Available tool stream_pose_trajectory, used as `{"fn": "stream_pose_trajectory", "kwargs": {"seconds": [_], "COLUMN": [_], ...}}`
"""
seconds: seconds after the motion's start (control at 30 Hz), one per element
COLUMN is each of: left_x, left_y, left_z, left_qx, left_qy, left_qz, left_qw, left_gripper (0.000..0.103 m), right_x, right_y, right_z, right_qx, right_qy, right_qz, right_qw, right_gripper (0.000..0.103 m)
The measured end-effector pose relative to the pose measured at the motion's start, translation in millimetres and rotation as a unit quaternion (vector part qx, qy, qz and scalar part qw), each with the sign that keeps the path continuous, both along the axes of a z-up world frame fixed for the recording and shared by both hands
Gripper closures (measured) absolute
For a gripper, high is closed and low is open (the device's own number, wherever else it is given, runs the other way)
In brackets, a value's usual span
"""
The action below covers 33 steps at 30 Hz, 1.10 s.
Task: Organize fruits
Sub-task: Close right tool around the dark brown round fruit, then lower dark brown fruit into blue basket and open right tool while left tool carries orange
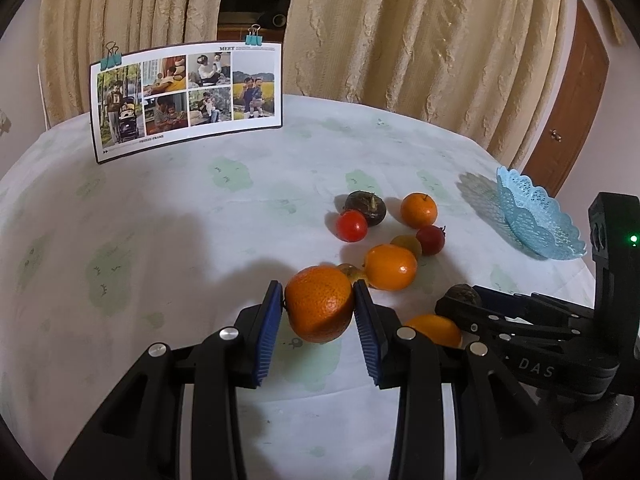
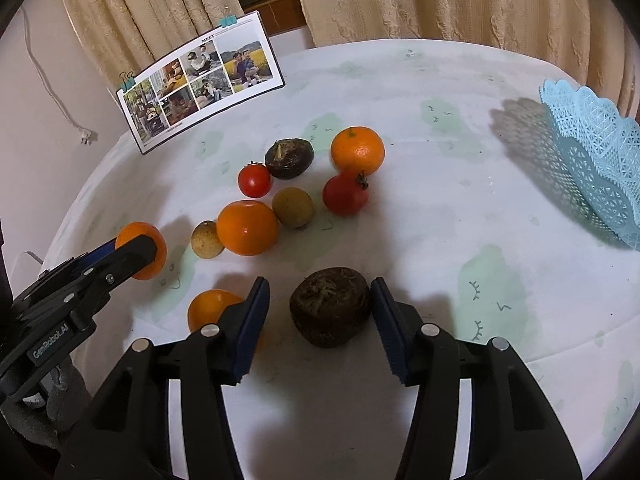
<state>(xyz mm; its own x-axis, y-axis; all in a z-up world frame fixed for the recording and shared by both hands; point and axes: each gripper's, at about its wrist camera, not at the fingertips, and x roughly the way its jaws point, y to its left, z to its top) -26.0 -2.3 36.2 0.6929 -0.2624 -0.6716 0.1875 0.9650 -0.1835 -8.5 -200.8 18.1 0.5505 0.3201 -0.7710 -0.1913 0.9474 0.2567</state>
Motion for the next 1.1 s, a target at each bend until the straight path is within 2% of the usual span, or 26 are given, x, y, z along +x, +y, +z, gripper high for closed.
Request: {"fn": "stream_pose_trajectory", "kwargs": {"seconds": [0.07, 0.13, 0.23, 0.4, 0.6, 0.87, 1.1], "left_x": [0.3, 0.8, 1.1, 1.7, 1.7, 3.4, 4.4], "left_y": [-0.3, -0.7, -0.8, -0.7, 0.1, -0.2, -3.6], "left_z": [-0.5, -0.7, -1.1, -2.1, -2.4, -3.3, -2.0], "left_qx": [0.001, 0.002, 0.002, 0.004, 0.003, 0.009, 0.021], "left_qy": [0.001, 0.002, 0.002, 0.003, 0.003, 0.006, 0.006], "left_qz": [0.000, 0.000, 0.000, 0.001, 0.004, 0.007, 0.011], "left_qw": [1.0000, 1.0000, 1.0000, 1.0000, 1.0000, 0.9999, 0.9997], "left_gripper": [0.066, 0.066, 0.066, 0.066, 0.066, 0.066, 0.066], "right_x": [-0.9, -0.8, -1.3, -4.4, -7.9, -15.2, -17.7], "right_y": [-1.1, -3.3, -4.7, 10.5, 6.4, -34.9, -98.1], "right_z": [0.1, 0.5, 0.4, 0.1, -0.2, 31.5, 56.6], "right_qx": [-0.001, -0.004, -0.004, -0.065, -0.063, -0.032, -0.019], "right_qy": [-0.001, 0.000, -0.001, -0.022, -0.027, -0.074, -0.113], "right_qz": [-0.001, -0.004, -0.005, 0.002, -0.004, -0.062, -0.151], "right_qw": [1.000, 1.000, 1.000, 0.998, 0.998, 0.995, 0.982], "right_gripper": [0.052, 0.060, 0.061, 0.060, 0.061, 0.061, 0.061]}}
